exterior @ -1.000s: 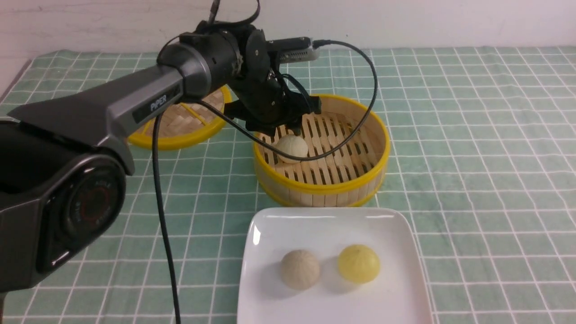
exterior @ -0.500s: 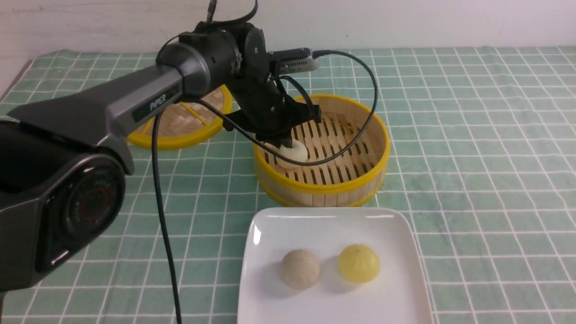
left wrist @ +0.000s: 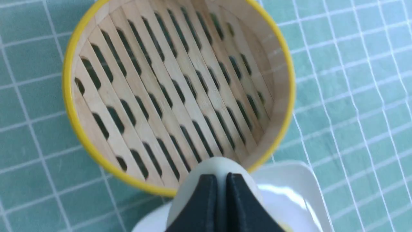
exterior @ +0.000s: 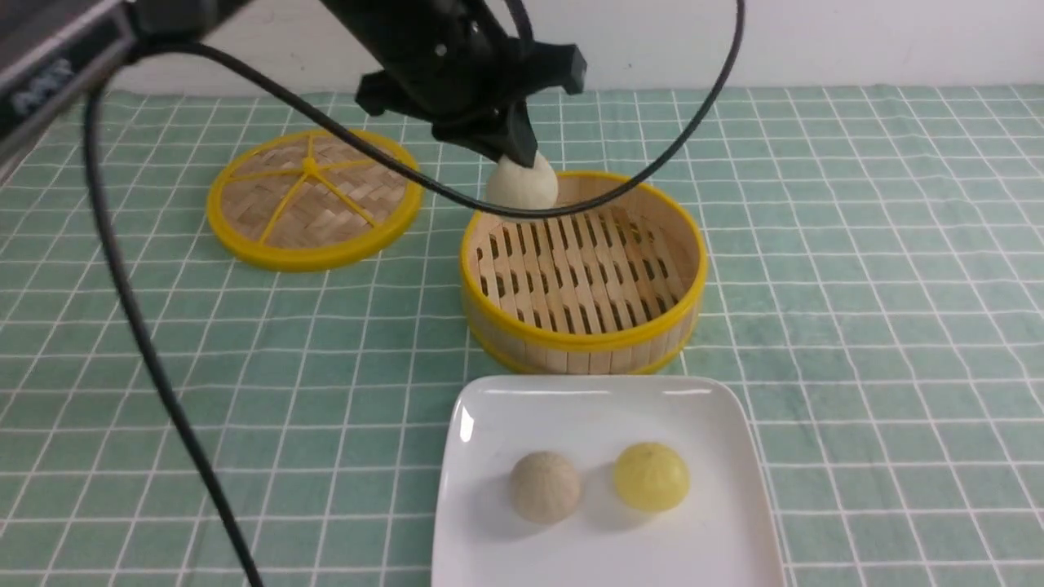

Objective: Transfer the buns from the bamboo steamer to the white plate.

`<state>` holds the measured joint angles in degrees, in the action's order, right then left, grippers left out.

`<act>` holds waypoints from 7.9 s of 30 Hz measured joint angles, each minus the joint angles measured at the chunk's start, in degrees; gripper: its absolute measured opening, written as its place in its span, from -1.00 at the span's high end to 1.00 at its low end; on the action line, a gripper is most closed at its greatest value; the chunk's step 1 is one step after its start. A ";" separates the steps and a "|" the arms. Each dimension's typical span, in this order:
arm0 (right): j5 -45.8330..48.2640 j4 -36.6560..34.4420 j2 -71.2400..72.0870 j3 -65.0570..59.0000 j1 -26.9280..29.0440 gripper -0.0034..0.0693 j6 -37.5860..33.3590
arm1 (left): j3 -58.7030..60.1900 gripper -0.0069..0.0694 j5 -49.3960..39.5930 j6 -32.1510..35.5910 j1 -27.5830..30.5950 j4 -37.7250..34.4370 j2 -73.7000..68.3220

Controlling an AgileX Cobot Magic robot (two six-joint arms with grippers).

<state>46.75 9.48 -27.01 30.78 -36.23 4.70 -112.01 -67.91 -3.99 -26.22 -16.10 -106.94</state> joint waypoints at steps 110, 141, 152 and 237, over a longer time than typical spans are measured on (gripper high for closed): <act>-17.13 -11.63 21.92 -11.18 0.00 0.88 -2.94 | 31.07 0.74 21.68 -8.57 -22.06 20.15 4.08; -21.80 -10.37 23.99 -25.13 1.65 0.78 -2.96 | 31.07 0.71 14.26 -16.11 -22.01 31.14 19.81; -21.56 -11.58 27.59 -25.27 6.04 0.75 -2.96 | 31.07 0.70 7.53 -22.51 -22.01 30.51 23.76; -24.02 -10.00 27.59 -31.39 33.02 0.51 -2.96 | 101.97 0.73 69.04 -15.56 -5.75 17.55 83.63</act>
<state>22.73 -0.52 0.57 -0.61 -3.21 1.74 -10.04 1.12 -19.55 -31.96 1.45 -23.31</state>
